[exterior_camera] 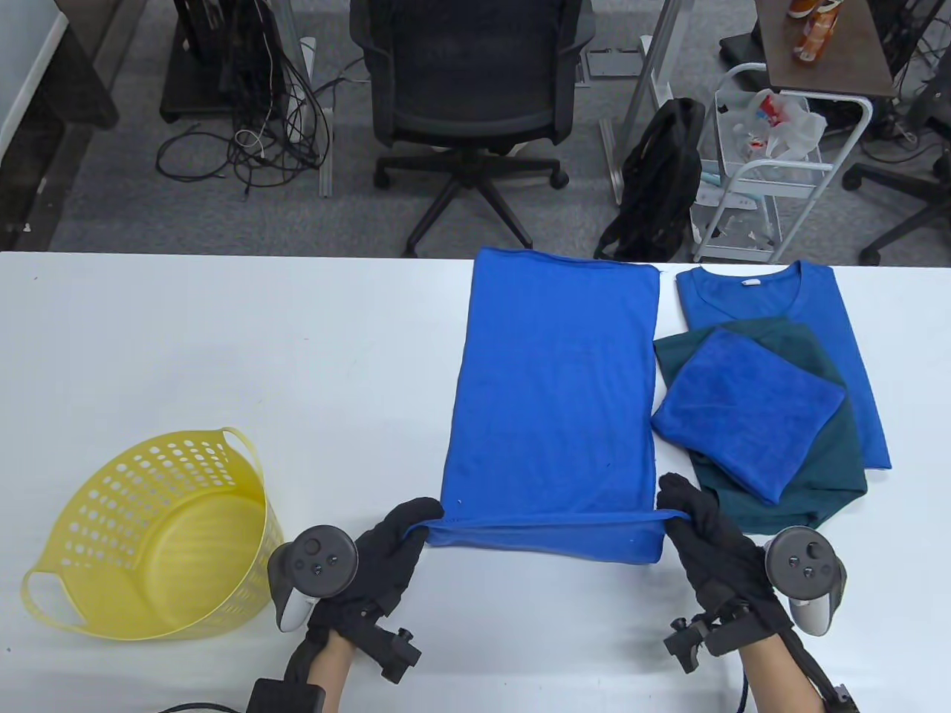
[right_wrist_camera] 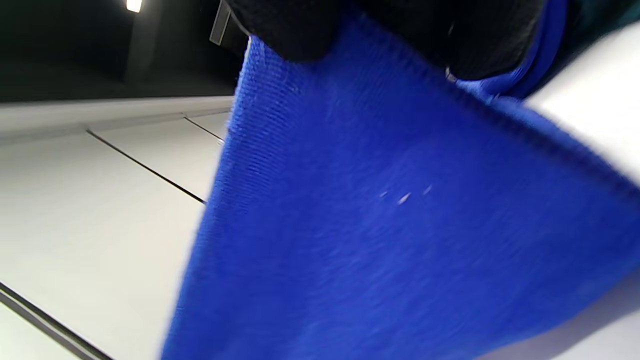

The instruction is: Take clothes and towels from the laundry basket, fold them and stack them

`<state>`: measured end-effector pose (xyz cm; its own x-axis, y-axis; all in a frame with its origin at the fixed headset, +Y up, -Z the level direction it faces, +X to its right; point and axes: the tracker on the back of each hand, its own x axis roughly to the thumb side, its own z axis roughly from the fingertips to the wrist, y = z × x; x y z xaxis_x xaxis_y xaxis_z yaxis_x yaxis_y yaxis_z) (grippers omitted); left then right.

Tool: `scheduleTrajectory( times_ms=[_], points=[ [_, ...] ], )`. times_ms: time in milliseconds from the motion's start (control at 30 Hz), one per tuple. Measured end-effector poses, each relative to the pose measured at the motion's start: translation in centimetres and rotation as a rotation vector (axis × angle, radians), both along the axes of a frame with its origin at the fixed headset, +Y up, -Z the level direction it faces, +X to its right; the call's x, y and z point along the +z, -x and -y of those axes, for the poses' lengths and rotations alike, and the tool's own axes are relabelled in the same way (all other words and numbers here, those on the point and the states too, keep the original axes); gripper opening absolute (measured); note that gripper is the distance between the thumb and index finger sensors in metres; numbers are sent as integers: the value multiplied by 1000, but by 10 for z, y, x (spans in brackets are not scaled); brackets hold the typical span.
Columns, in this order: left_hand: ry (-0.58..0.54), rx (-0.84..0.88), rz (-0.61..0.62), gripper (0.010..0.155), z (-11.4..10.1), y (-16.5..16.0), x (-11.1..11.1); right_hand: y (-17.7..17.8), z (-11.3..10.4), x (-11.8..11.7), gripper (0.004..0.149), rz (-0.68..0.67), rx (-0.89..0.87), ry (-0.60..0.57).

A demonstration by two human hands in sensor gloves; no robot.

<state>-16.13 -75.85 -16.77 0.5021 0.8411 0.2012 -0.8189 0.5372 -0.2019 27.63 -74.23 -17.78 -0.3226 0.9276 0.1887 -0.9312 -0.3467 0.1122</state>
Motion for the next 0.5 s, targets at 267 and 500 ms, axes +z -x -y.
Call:
scheduleTrajectory(
  times_ms=[267, 500],
  points=[
    [189, -123, 30, 46, -5, 0, 2, -5, 3, -3, 53, -40, 128, 172],
    [515, 69, 539, 47, -37, -5, 19, 3, -8, -1, 46, -624, -46, 389]
  ],
)
